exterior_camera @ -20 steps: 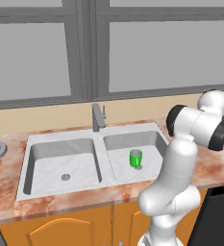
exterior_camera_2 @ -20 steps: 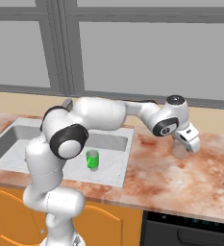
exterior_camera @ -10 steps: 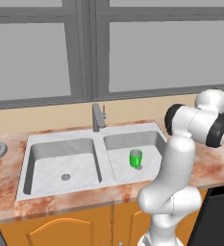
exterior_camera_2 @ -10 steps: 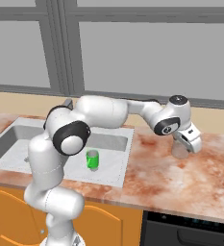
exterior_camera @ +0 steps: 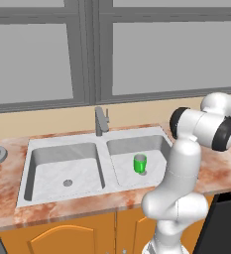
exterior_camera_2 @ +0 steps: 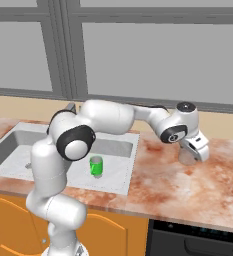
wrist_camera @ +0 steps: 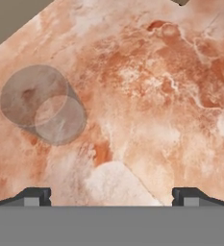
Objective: Move any existing items from the left basin to the right basin for drying. Then move the glass cup from the counter to the left basin of the sink for washing.
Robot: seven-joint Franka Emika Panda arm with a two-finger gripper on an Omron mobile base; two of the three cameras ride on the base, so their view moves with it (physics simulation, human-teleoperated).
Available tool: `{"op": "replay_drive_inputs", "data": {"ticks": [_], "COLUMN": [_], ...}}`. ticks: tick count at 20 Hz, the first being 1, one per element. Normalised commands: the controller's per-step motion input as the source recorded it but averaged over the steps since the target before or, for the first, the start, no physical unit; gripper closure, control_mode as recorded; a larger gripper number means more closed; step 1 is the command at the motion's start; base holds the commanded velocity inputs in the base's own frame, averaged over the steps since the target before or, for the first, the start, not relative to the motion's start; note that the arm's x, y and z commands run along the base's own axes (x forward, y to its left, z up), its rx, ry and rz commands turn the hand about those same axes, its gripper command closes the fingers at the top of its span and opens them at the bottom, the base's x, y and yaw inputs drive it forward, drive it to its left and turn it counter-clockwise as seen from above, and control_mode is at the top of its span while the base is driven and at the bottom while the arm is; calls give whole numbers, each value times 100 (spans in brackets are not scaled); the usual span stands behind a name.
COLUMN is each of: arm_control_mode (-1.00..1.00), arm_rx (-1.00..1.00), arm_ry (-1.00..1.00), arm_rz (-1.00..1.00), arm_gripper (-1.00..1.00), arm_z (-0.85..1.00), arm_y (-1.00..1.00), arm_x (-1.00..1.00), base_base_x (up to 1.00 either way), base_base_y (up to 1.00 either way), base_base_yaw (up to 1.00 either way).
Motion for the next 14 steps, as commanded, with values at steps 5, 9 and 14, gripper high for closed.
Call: {"op": "replay_drive_inputs", "data": {"ticks": [5,9,14], "arm_control_mode": [-100,-100,-100], "arm_rx": [0,0,0], "arm_ry": [0,0,0], "arm_rz": [0,0,0], "arm_gripper": [-100,-100,-100], "arm_z": [-9,-3,-5], "arm_y": [0,0,0], "arm_x": [0,0,2], "base_base_x": [0,0,0], "base_base_y": [0,0,0], "base_base_yaw": [0,0,0]}}
